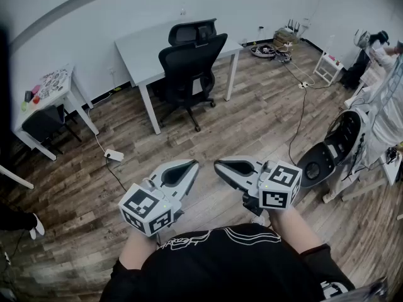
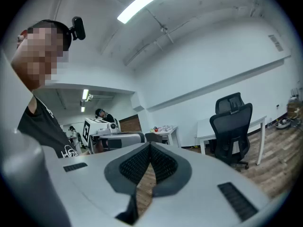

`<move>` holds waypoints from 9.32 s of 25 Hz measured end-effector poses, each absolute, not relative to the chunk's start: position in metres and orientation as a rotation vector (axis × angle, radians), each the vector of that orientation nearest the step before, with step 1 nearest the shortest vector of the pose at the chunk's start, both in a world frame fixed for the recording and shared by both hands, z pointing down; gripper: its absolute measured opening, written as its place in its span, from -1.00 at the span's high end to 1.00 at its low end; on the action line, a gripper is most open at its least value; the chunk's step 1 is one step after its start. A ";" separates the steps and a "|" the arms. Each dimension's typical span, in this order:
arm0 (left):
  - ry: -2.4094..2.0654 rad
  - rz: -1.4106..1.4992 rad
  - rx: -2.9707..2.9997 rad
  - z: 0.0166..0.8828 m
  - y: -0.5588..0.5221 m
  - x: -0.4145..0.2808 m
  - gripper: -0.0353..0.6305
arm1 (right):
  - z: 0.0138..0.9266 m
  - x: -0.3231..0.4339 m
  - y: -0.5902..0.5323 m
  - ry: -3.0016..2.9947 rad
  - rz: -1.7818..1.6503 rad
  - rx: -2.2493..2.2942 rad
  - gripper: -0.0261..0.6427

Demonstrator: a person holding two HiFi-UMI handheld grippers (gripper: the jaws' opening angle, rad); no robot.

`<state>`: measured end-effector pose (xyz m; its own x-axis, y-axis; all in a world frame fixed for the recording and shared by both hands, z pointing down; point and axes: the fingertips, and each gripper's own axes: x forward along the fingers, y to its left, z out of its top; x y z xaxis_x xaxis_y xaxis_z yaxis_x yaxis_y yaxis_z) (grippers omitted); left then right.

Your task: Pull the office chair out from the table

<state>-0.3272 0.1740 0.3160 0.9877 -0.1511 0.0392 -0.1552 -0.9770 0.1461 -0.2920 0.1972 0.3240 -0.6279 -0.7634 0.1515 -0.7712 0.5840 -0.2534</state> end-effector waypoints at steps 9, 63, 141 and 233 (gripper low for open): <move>-0.236 -0.003 2.964 0.318 0.159 -0.341 0.88 | 0.331 -0.304 0.182 -2.691 0.405 1.340 0.82; -0.267 0.190 2.864 0.345 -0.108 0.029 0.88 | 0.354 0.088 -0.079 -2.469 0.225 1.469 0.82; -0.592 1.540 2.875 0.435 -0.575 -0.076 0.41 | 0.458 0.266 -0.582 -1.877 -0.442 0.333 0.20; -0.642 1.901 2.699 0.476 -0.318 -0.087 0.37 | 0.467 0.250 -0.283 -1.788 -0.420 0.477 0.38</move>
